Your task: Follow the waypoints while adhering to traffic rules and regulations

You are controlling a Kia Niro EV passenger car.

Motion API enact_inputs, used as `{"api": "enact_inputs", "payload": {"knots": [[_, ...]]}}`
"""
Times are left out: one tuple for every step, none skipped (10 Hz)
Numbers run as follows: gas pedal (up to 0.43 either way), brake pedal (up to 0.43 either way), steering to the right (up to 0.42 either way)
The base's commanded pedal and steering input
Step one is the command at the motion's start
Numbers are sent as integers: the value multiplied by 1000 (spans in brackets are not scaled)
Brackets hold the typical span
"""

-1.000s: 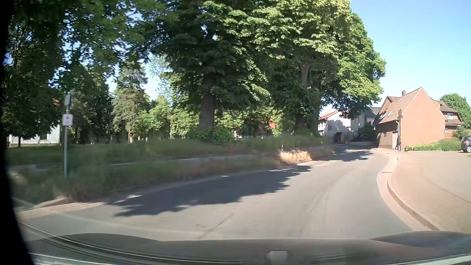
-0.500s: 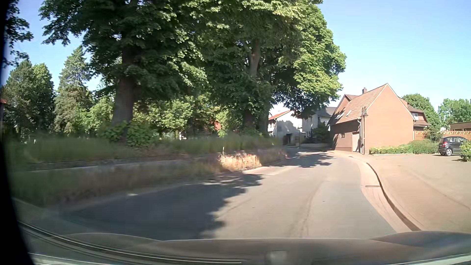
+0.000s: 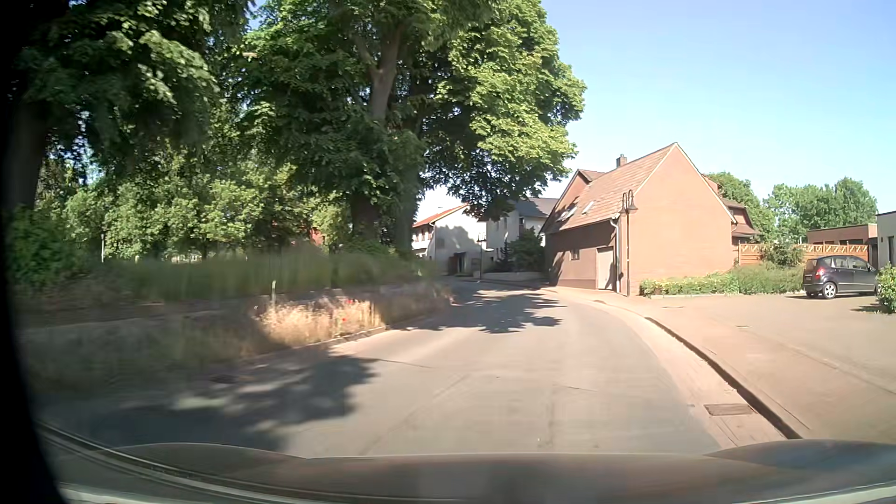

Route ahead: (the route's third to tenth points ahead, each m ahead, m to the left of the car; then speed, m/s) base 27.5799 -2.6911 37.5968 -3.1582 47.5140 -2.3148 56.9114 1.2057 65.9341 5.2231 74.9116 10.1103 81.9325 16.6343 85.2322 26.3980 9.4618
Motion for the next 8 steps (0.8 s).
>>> {"api": "enact_inputs", "payload": {"knots": [[197,6,123],[197,6,108],[197,6,94],[197,6,80],[209,6,65],[209,6,51],[209,6,35],[197,6,29]]}}
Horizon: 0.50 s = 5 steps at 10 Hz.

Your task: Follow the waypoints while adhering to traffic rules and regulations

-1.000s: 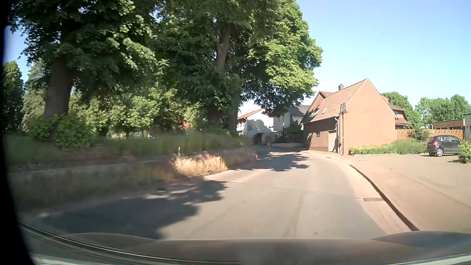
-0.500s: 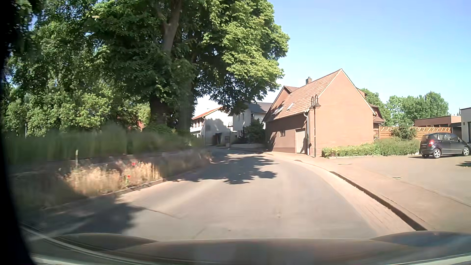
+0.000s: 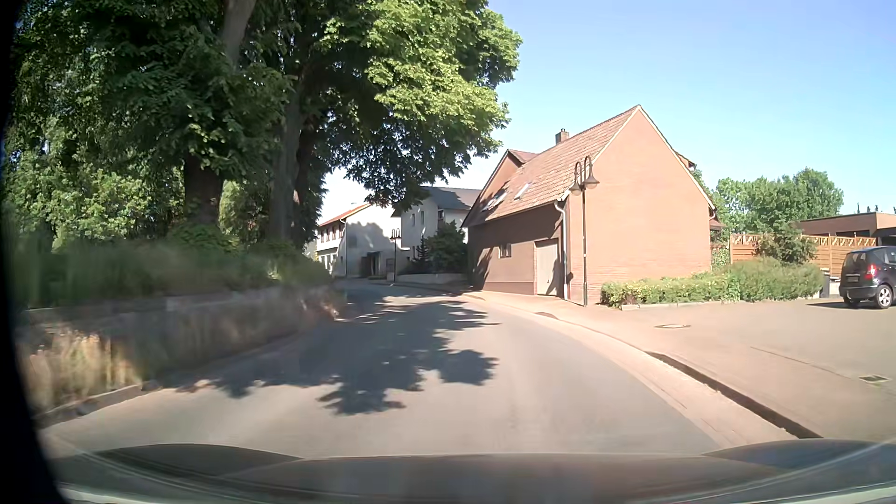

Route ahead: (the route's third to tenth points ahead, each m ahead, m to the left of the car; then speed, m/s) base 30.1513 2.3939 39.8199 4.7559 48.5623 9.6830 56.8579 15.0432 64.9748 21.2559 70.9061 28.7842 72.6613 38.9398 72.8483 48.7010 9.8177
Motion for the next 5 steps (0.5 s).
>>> {"api": "enact_inputs", "payload": {"knots": [[189,6,19],[189,6,13],[138,6,9],[79,6,5],[0,6,1]]}}
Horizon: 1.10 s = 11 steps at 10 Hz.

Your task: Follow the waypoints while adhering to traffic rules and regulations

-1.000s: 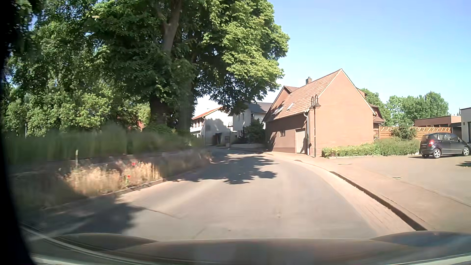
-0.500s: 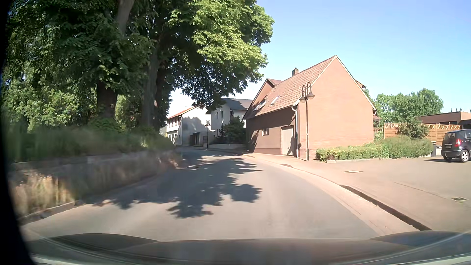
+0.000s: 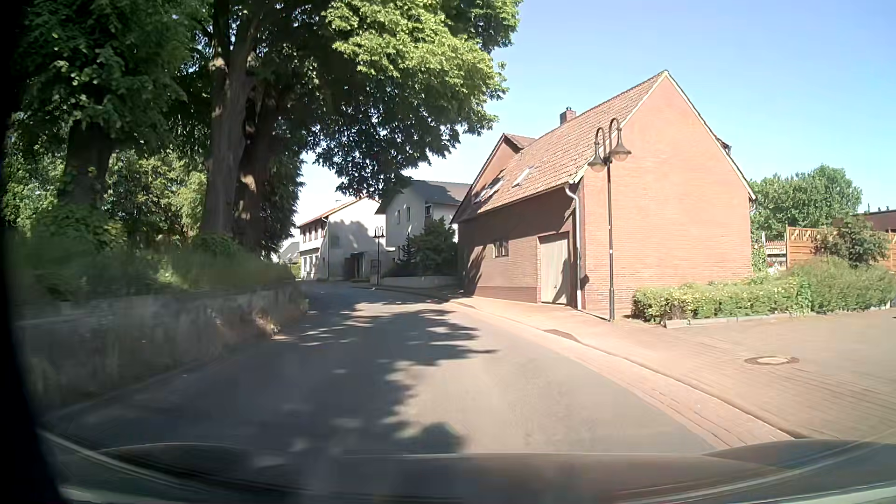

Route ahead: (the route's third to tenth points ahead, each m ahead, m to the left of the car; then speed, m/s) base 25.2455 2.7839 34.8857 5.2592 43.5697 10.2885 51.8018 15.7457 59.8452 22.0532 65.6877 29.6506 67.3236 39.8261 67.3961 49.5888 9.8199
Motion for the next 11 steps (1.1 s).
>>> {"api": "enact_inputs", "payload": {"knots": [[0,6,-6],[0,6,-12],[0,6,-17],[0,12,-25],[28,6,-30],[47,6,-36],[47,6,-40],[79,6,-43],[87,6,-48],[98,6,-53],[98,6,-58]]}}
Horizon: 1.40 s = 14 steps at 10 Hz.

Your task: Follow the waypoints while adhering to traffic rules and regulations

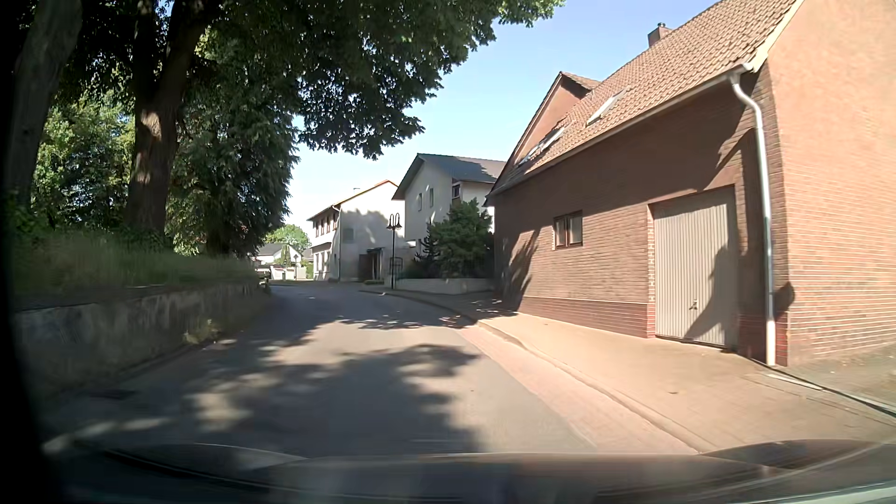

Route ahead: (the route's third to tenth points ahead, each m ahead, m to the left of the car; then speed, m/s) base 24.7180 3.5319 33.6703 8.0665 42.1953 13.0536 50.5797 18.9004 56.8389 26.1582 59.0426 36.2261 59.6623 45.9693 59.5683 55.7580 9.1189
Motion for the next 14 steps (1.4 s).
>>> {"api": "enact_inputs", "payload": {"knots": [[110,6,-62],[110,6,-66],[118,6,-70],[150,6,-73],[157,6,-73],[157,6,-72],[157,6,-70],[157,6,-62],[157,6,-60],[157,6,-61],[157,6,-62],[157,6,-62],[157,6,-65],[157,6,-66]]}}
